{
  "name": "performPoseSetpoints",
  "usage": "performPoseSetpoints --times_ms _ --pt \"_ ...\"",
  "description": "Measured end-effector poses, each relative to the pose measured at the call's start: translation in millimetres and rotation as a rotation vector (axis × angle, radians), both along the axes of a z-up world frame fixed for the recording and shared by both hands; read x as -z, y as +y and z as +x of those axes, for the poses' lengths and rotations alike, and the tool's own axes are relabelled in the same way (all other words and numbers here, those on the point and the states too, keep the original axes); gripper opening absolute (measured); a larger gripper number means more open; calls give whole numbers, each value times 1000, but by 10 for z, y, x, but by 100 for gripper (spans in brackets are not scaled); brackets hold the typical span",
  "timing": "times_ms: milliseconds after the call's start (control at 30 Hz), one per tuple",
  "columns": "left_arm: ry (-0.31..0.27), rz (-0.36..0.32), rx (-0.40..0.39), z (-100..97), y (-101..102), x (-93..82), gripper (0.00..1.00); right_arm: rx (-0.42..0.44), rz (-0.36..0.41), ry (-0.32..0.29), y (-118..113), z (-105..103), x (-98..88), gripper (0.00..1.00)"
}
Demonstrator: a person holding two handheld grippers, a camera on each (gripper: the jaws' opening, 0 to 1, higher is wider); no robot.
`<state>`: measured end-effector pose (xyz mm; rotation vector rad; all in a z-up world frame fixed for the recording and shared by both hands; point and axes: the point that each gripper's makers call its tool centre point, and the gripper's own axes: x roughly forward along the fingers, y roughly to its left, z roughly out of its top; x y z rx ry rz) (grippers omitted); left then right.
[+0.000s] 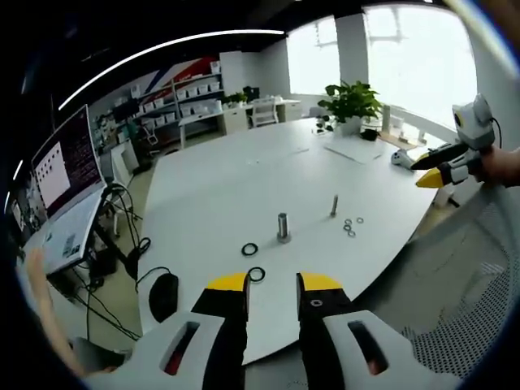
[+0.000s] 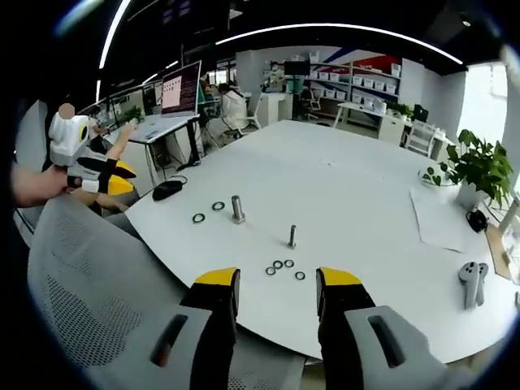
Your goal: Place the washer onto the threaded stud by aligning its center hole with the stud, sliding it down to the base, and recovering from edge contact or off-axis alignment until the washer reaches the visible bottom stop.
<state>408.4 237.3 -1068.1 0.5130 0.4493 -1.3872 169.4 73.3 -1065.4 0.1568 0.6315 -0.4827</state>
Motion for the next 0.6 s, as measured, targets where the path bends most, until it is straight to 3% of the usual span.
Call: performPoseSetpoints --times_ms 600 --pt "0 -4 -2 -39 -5 -37 21 -3 24 -18 36 3 106 41"
